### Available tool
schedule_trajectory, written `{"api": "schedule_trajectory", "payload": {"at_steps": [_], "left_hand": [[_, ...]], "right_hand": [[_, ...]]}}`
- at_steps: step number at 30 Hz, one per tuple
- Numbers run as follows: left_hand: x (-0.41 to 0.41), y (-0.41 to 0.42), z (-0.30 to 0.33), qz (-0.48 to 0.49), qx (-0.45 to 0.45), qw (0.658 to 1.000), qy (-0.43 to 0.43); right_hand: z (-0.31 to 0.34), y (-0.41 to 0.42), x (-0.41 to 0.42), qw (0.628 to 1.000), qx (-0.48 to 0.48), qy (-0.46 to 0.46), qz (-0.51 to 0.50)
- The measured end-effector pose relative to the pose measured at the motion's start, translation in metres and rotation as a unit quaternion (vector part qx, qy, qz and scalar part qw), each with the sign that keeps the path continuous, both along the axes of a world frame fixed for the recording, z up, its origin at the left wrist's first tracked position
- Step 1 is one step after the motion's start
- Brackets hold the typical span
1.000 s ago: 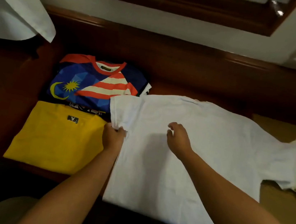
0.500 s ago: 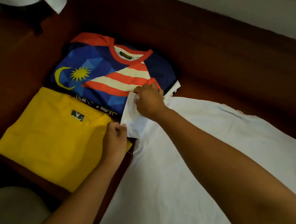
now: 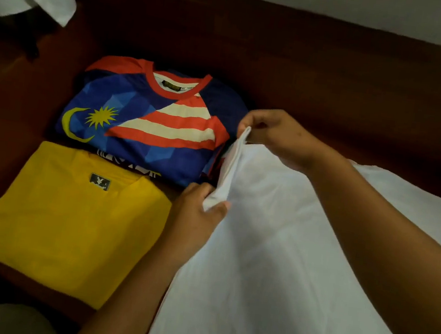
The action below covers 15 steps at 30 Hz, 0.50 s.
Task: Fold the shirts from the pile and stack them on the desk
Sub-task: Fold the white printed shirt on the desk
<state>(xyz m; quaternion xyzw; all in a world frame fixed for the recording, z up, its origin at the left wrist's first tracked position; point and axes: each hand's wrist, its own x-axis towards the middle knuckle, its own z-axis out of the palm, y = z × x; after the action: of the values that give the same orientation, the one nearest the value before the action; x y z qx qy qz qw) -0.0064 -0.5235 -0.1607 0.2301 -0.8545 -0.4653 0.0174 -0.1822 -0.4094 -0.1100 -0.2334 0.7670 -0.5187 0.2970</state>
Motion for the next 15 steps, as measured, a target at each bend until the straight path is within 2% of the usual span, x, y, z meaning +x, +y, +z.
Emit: {"api": "schedule_trajectory", "payload": {"at_steps": [3,4,6,8,11,13,15], "left_hand": [[-0.01,0.028,-0.005,-0.084,-0.022,0.996,0.025],[-0.013,0.038,-0.008,-0.12,-0.003,0.993,0.018],[-0.018,0.055,-0.011,-0.197,0.09,0.976,-0.027],[-0.023,0.064,-0.016,-0.256,0.158,0.95,-0.082],[-0.044,0.054,-0.025,-0.278,0.072,0.957,-0.037],[-0.068,0.037,-0.026,-0.276,-0.018,0.961,0.006],[-0.096,0.022,-0.024,-0.29,-0.121,0.949,0.035]], "right_hand": [[-0.004,0.049,0.001,0.998,0.001,-0.029,-0.06],[-0.009,0.066,0.003,0.995,-0.006,-0.05,-0.089],[-0.026,0.094,0.01,0.98,-0.017,-0.083,-0.178],[-0.05,0.113,0.025,0.952,0.024,-0.079,-0.296],[-0.088,0.127,0.066,0.908,0.116,-0.078,-0.395],[-0.101,0.128,0.096,0.905,0.163,-0.03,-0.391],[-0.102,0.122,0.119,0.9,0.216,0.01,-0.378]]}}
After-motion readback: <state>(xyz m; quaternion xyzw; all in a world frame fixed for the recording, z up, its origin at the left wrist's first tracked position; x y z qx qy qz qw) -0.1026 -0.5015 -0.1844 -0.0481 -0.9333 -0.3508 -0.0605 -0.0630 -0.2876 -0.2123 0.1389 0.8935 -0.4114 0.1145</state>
